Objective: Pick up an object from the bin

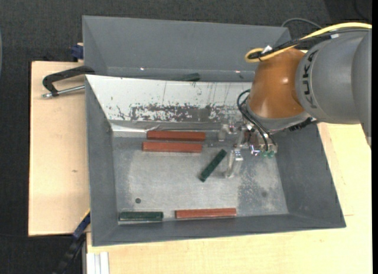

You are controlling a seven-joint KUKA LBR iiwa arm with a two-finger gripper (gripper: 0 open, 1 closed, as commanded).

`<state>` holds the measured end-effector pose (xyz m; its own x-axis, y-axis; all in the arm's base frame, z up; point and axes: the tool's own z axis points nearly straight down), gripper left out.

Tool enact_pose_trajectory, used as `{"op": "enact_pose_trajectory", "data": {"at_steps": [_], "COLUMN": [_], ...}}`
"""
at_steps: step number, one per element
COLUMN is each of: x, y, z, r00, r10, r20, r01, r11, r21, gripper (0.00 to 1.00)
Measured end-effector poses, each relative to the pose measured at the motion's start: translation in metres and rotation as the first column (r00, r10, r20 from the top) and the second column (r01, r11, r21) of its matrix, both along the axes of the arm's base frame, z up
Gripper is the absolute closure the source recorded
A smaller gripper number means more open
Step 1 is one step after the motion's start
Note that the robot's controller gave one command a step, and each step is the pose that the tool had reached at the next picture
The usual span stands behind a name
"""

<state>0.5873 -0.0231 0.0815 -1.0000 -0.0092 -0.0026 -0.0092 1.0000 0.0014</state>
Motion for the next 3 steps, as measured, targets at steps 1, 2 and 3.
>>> {"op": "enact_pose_trajectory", "data": {"at_steps": [1, 2, 3], "x": [0.01, 0.01, -0.005], "y": [0.024, 0.024, 0.048], "z": [-0.01, -0.01, 0.151], "r00": [0.938, 0.938, 0.925], "r10": [0.347, 0.347, 0.379], "r20": [0.004, 0.004, 0.006], "r01": [-0.347, -0.347, -0.379], "r11": [0.938, 0.938, 0.926], "r21": [-0.002, -0.002, -0.003], "gripper": [1.0, 1.0, 1.0]}}
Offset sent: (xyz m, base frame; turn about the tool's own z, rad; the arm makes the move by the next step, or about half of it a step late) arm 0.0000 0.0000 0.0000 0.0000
